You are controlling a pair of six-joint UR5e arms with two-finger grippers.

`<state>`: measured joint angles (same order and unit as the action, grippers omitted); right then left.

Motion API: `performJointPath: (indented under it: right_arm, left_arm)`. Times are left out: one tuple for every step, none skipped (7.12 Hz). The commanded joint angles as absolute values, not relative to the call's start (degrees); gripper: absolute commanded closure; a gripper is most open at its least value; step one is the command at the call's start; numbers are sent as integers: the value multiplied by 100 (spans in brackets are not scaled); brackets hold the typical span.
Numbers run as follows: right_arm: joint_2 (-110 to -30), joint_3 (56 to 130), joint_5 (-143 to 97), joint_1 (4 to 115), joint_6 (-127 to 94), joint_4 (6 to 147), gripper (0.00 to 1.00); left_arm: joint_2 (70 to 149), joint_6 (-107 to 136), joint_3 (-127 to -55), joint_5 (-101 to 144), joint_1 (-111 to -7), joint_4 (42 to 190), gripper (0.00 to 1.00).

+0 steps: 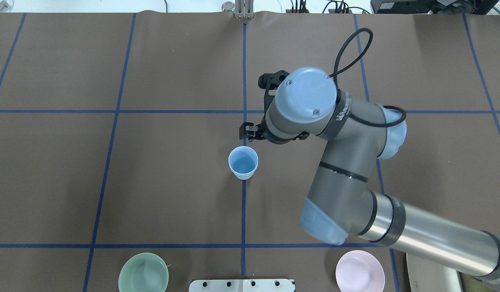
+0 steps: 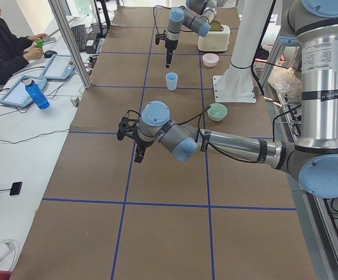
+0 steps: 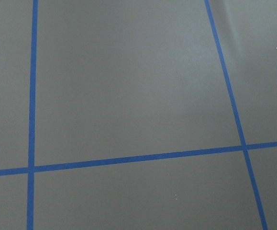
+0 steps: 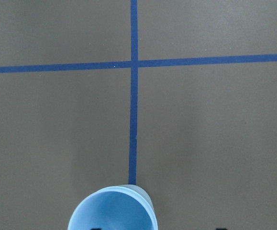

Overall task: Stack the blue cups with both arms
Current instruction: 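Open the right gripper and raise it away from the stacked cups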

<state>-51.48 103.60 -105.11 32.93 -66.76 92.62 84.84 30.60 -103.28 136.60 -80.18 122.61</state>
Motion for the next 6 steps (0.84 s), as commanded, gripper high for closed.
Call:
performJointPath:
  right_arm:
    - [-5727,10397,-11588,4660,-5429,9098,0]
    - [-6087,10397,-12150,5398,-4561,9079,0]
    - [-6369,10380,-12721,6119,-3900,9088,0]
    - [-6668,10371,-13005,6570,-3459,9088,0]
    - [-7071,10432,-13034,6827,-3036,9079,0]
    - [-7502,10433,-13139,7160,-2327,9088,0]
  left_arm:
    - [8403,3015,-10301,13693,-8024,12269,2]
    - [8368,3015,-10309,13702,-8024,12270,2]
    - [8367,3015,-10310,13702,-8024,12270,2]
    - [8358,3015,-10310,13772,-8033,12278,2]
    - [8358,3006,-10310,13833,-8077,12270,2]
    - [8271,2997,-10301,13877,-8112,12270,2]
